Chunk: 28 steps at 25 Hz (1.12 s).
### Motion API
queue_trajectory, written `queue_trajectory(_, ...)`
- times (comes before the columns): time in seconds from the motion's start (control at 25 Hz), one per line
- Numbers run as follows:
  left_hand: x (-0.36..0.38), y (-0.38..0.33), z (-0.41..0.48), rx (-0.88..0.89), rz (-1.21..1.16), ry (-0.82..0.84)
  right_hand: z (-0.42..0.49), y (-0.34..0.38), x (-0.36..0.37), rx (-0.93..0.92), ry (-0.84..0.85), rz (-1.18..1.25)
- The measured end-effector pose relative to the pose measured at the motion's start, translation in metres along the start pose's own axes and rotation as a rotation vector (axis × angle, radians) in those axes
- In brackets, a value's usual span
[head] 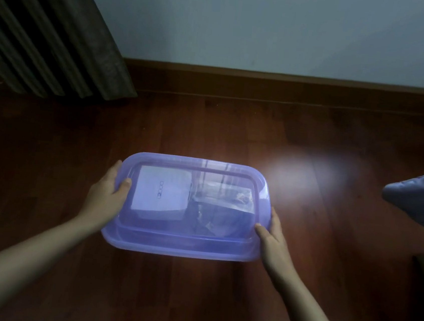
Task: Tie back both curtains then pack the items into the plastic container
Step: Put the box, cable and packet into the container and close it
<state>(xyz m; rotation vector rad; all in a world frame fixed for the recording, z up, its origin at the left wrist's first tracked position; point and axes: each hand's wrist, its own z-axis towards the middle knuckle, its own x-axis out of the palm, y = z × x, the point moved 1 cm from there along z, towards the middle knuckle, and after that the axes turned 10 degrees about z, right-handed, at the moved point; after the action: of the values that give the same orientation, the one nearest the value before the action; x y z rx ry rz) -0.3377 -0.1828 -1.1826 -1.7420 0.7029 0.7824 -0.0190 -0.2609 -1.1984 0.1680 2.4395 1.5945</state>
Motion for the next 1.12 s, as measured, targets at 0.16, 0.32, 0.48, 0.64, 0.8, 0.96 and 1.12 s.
queue_trajectory(0.16, -0.007, -0.014, 0.018, -0.126, -0.145, -0.002, 0.035, 0.027, -0.005, 0.068, -0.103, -0.003)
queue_trajectory(0.32, -0.004, -0.017, 0.052, -0.306, -0.221, 0.229, 0.078, 0.044, 0.000, 0.117, -0.082, -0.105)
queue_trajectory(0.48, 0.006, -0.005, 0.056, -0.274, -0.009, 0.142, 0.080, 0.031, 0.012, 0.024, -0.146, -0.322)
queue_trajectory(0.64, 0.007, -0.011, 0.055, -0.257, 0.113, 0.043, 0.082, 0.037, 0.014, 0.043, -0.225, -0.511)
queue_trajectory(0.8, 0.004, -0.011, 0.048, -0.294, 0.058, 0.009, 0.075, 0.033, 0.014, 0.034, -0.207, -0.339)
queue_trajectory(0.96, 0.002, -0.013, 0.042, -0.382, -0.366, 0.289, 0.061, 0.038, 0.010, 0.129, -0.198, -0.075)
queue_trajectory(1.12, 0.003, 0.006, 0.024, -0.322, -0.534, 0.344, 0.032, 0.014, -0.003, 0.190, -0.248, -0.080)
